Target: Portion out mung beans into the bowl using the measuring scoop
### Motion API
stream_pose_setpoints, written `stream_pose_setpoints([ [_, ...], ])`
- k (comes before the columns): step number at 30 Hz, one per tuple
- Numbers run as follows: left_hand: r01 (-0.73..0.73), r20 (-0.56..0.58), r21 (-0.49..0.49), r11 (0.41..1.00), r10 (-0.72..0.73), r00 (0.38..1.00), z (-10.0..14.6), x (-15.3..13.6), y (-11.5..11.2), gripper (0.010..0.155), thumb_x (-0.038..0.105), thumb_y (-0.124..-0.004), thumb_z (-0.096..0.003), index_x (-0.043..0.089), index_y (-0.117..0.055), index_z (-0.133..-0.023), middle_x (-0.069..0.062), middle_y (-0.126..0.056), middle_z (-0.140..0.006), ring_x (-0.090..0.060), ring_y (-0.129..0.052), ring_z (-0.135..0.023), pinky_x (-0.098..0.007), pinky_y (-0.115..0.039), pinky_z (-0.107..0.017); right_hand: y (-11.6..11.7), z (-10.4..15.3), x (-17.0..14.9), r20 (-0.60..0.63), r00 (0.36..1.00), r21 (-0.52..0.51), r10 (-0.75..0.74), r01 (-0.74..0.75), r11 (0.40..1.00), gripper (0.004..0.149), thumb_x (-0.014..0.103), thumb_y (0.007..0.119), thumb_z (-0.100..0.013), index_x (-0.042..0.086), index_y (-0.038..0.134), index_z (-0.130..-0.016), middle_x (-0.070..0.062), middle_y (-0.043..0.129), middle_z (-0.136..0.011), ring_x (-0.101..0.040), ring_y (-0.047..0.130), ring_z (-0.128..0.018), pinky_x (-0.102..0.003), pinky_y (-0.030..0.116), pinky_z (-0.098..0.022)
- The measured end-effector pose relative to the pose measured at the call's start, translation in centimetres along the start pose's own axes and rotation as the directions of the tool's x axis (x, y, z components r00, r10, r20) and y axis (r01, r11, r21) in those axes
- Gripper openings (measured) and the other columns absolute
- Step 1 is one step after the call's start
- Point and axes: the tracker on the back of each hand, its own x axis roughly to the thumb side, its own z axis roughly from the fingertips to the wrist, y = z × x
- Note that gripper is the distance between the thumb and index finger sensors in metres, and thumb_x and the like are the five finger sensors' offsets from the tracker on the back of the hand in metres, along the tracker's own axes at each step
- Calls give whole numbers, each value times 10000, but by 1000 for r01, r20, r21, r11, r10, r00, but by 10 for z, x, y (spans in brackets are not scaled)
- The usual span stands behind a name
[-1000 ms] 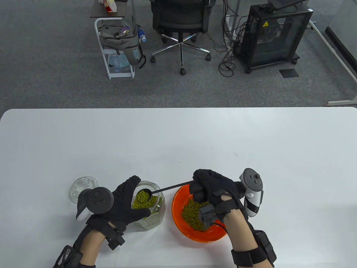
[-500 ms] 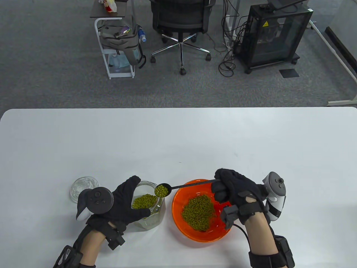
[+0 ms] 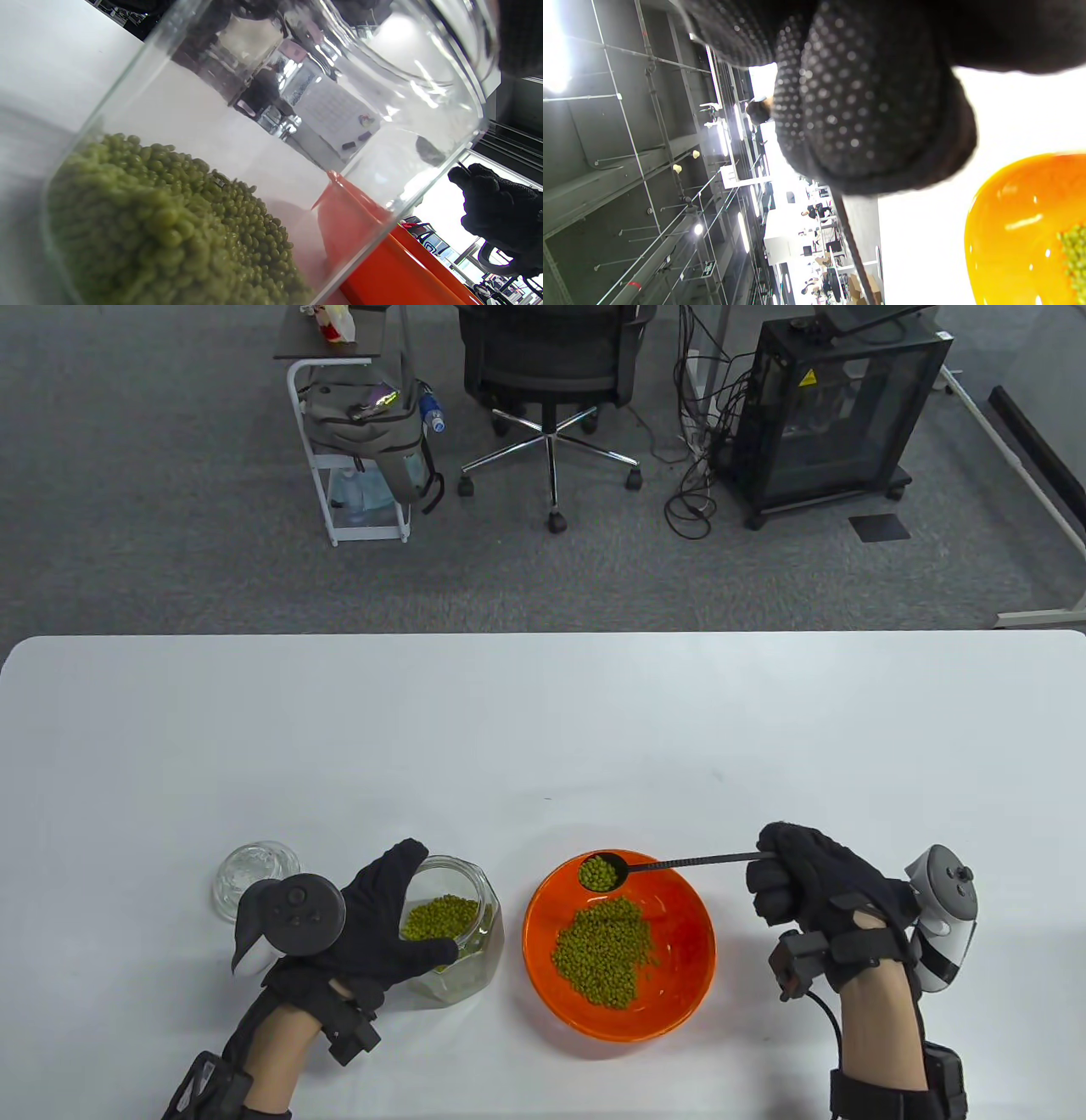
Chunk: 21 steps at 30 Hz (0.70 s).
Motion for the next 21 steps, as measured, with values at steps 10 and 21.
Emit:
stream_pose_setpoints([
  [10,3,1,-1,1000,-3,1000,0,0,0,1194,846,-795,-424,37,-244,-1108,-295,-381,-1162,-600,-547,-1038,-760,-491,-721,-26,9,6,11,993,-42,121,-120,992,437,345,826,-481,38,904,-783,-116,1119,-419,-205,1114,-172,-353,933,-186],
  [21,3,0,-1,1000,-3,1000,0,0,0,1189,847,-790,-426,42,-243,-1108,-291,-379,-1164,-599,-547,-1039,-759,-491,-721,-26,16,14,14,949,-51,314,-313,948,435,334,834,-477,35,904,-785,-127,1113,-422,-213,1106,-170,-364,925,-183],
])
